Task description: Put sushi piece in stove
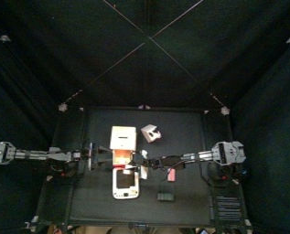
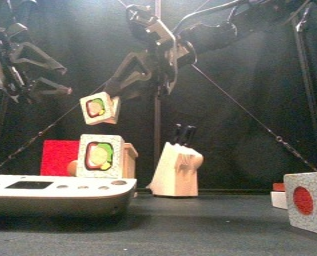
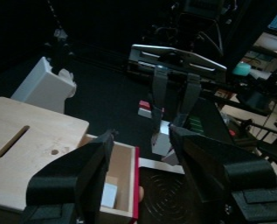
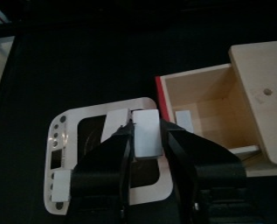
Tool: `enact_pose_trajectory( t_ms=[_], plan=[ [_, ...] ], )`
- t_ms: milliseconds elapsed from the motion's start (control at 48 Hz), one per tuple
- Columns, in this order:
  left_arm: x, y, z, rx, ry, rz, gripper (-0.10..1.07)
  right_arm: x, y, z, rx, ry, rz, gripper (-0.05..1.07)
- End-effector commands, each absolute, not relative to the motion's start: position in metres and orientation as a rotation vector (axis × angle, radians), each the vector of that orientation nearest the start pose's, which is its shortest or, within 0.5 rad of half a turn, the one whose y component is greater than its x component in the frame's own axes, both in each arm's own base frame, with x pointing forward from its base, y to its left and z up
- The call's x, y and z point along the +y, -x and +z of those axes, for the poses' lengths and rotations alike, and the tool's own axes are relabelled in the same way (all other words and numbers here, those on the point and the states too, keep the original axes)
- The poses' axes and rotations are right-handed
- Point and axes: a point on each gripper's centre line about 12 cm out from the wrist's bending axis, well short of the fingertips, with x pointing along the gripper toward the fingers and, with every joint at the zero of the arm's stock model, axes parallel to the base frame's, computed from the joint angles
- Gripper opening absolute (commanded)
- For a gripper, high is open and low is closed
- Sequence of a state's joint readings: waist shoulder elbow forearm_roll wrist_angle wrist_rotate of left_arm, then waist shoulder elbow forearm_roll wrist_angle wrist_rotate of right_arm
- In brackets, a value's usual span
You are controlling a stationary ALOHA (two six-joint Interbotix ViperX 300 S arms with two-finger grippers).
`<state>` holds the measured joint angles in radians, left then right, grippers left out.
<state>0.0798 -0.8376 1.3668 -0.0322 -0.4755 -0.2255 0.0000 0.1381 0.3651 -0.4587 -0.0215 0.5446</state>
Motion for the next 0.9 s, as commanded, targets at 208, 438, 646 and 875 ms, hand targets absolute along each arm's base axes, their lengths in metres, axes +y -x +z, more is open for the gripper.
enact_pose_trajectory(
  t_ms=[208, 438, 646, 875],
  plan=[
    [0.017, -0.195, 0.219, 0.026, 0.254, 0.099, 0.89, -0.014, -0.471, 0.254, 0.379, -0.099, -0.033, 0.59],
    [0.017, -0.195, 0.219, 0.025, 0.253, 0.097, 0.89, -0.041, -0.476, 0.252, 0.328, -0.137, -0.067, 0.60],
    [0.017, -0.195, 0.219, 0.027, 0.253, 0.098, 0.89, -0.063, -0.485, 0.238, 0.288, -0.200, -0.097, 0.61],
    [0.017, -0.195, 0.218, 0.027, 0.253, 0.098, 0.89, -0.066, -0.499, 0.219, 0.305, -0.208, -0.097, 0.61]
  ],
)
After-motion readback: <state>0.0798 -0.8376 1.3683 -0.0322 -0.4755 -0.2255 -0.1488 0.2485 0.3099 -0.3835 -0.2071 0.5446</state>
